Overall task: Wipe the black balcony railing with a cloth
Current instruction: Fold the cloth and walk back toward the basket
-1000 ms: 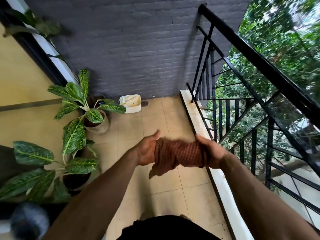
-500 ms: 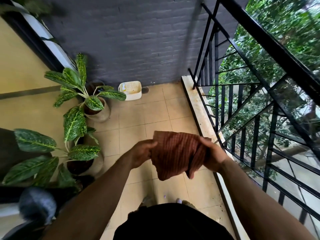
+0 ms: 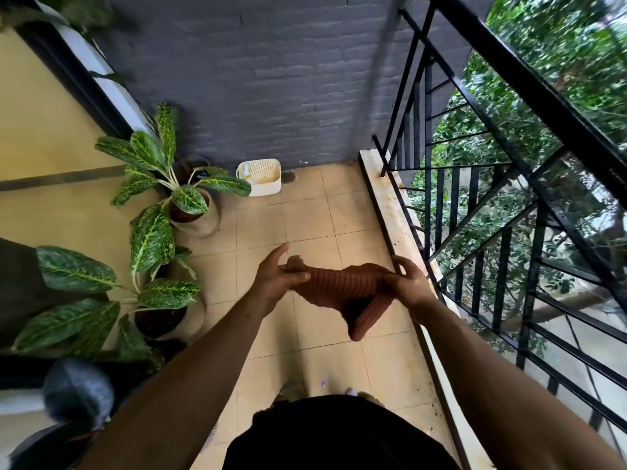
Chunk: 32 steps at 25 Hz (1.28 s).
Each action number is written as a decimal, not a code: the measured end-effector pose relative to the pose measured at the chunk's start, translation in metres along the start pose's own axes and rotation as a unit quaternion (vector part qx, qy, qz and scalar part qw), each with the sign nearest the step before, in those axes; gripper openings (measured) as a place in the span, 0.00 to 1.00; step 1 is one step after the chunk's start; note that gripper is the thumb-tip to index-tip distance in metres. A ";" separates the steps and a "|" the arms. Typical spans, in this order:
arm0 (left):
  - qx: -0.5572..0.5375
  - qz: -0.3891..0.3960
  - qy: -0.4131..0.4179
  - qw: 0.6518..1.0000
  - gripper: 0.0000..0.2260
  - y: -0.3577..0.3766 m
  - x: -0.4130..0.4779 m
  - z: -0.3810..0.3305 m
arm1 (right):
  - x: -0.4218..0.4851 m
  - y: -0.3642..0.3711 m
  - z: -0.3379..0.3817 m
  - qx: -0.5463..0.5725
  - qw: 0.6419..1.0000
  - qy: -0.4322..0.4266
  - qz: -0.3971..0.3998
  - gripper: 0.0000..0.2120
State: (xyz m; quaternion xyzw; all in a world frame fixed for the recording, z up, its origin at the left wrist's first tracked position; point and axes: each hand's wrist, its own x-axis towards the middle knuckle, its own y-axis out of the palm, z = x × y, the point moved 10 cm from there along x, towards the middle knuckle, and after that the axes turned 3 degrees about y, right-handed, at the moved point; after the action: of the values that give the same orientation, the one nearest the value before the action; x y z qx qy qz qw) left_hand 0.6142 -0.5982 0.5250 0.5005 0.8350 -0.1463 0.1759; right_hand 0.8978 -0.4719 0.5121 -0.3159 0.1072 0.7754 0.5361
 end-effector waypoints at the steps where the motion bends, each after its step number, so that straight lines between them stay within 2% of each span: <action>1: 0.011 0.016 0.021 1.000 0.35 0.003 0.001 -0.009 | -0.003 0.003 0.018 -0.065 0.997 -0.049 0.007 0.21; 3: 0.075 0.036 0.064 0.994 0.31 0.009 0.005 -0.024 | -0.007 0.012 0.048 -0.245 0.960 -0.135 0.011 0.20; 5: 0.181 0.045 0.097 0.978 0.27 0.014 0.004 -0.039 | -0.012 0.022 0.065 -0.407 0.895 -0.181 0.009 0.18; 6: 0.244 0.046 0.113 0.962 0.24 0.017 0.001 -0.047 | -0.014 0.024 0.071 -0.481 0.856 -0.191 -0.002 0.15; 8: 0.397 0.035 0.171 0.901 0.17 0.021 -0.003 -0.067 | -0.019 0.020 0.086 -0.586 0.778 -0.218 -0.051 0.08; 9: 0.469 0.024 0.206 0.859 0.13 0.021 -0.007 -0.078 | -0.019 0.012 0.092 -0.610 0.756 -0.226 -0.076 0.07; 10: 0.519 0.015 0.229 0.823 0.10 0.020 -0.010 -0.086 | -0.018 0.003 0.096 -0.612 0.751 -0.232 -0.090 0.07; 11: 0.547 0.011 0.242 0.801 0.08 0.015 -0.012 -0.093 | -0.017 -0.006 0.100 -0.597 0.763 -0.232 -0.089 0.06; 13: 0.566 0.017 0.239 0.789 0.07 0.005 -0.014 -0.099 | -0.017 -0.013 0.100 -0.535 0.811 -0.234 -0.041 0.06; 16: 0.599 0.030 0.212 0.772 0.08 -0.005 -0.016 -0.108 | -0.031 0.033 0.097 -0.438 0.863 -0.248 0.053 0.21; 19: 0.617 0.034 0.203 0.760 0.09 -0.011 -0.014 -0.122 | -0.051 0.117 0.100 -0.398 0.864 -0.285 0.118 0.34; 21: 0.616 0.044 0.206 0.759 0.11 -0.010 -0.017 -0.132 | -0.053 0.165 0.097 -0.416 0.847 -0.297 0.148 0.37; 23: 0.616 0.036 0.211 0.758 0.09 -0.014 -0.019 -0.141 | -0.042 0.192 0.087 -0.449 0.837 -0.274 0.150 0.33; 26: 0.618 0.001 0.213 0.757 0.09 -0.026 -0.023 -0.152 | -0.027 0.184 0.062 -0.505 0.835 -0.188 0.109 0.12; 27: 0.610 -0.006 0.217 0.762 0.10 -0.031 -0.023 -0.151 | -0.027 0.174 0.062 -0.505 0.839 -0.177 0.100 0.09; 30: 0.620 -0.010 0.195 0.760 0.09 -0.046 -0.018 -0.134 | -0.021 0.125 0.086 -0.423 0.883 -0.189 0.078 0.04; 32: 0.635 -0.010 0.190 0.749 0.07 -0.054 -0.015 -0.121 | -0.015 0.101 0.106 -0.324 0.915 -0.213 0.108 0.11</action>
State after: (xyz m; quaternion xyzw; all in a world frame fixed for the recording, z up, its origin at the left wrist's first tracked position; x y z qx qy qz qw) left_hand 0.5553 -0.5833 0.6434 0.5062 0.5704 -0.5464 -0.3461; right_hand 0.7709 -0.4704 0.5867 -0.2863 -0.2338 0.8695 0.3276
